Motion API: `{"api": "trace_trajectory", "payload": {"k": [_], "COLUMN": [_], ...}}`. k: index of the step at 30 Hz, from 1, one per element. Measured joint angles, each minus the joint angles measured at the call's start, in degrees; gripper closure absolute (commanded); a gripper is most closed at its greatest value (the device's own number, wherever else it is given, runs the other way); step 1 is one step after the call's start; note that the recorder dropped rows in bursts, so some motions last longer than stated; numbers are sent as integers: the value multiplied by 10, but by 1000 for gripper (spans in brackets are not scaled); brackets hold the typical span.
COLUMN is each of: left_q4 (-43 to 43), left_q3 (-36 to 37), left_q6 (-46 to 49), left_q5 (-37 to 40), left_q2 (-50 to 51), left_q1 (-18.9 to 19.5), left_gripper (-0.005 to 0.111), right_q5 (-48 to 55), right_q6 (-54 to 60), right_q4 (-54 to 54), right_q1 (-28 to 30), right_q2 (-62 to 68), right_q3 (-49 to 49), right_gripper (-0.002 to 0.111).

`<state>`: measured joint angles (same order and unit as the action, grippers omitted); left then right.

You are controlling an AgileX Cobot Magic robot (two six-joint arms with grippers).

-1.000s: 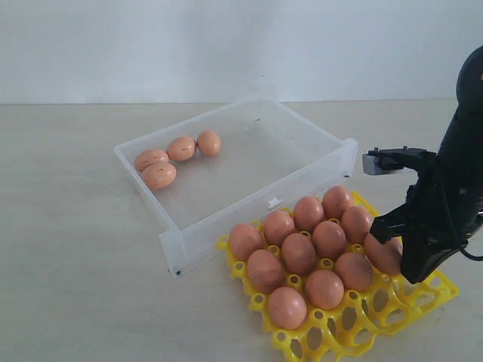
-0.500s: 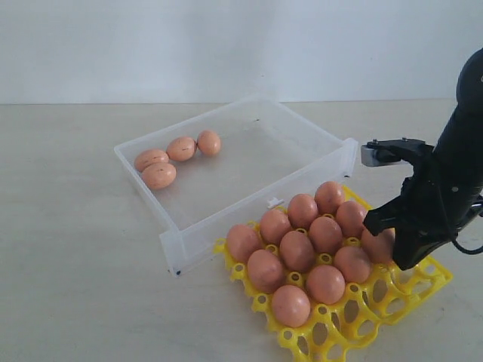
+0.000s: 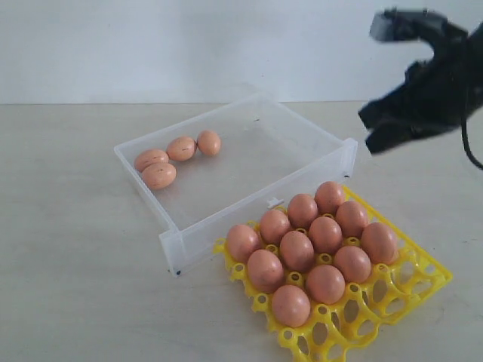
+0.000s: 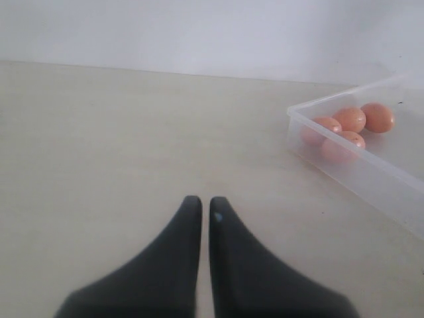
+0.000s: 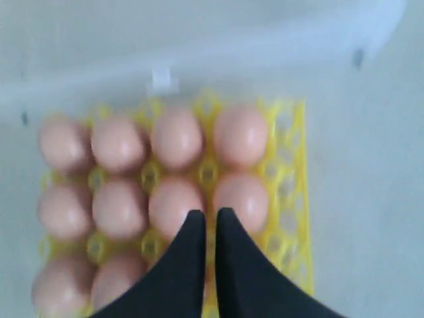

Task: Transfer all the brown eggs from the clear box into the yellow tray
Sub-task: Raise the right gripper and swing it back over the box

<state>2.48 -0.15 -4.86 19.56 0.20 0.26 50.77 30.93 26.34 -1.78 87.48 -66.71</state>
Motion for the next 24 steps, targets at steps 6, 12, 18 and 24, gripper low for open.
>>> {"api": "trace_trajectory", "payload": {"k": [6,12,18,24], "left_q4": [0,0,0,0], "left_q3": [0,0,0,0], "left_q6": [0,0,0,0], "left_q5": [0,0,0,0], "left_q2": [0,0,0,0], "left_q1": [0,0,0,0], "left_gripper": [103,103,103,103], "right_q5": [-306,-357,-108,-18], "right_q6": [151,203,37,145], "right_q4": [187,200,26,62], "right_q1": [-2,0,-21,-77], "right_q2": [-15,24,131,193], "right_q3": [-5,-26,-117,-181], "right_gripper": [109,109,109,109]}}
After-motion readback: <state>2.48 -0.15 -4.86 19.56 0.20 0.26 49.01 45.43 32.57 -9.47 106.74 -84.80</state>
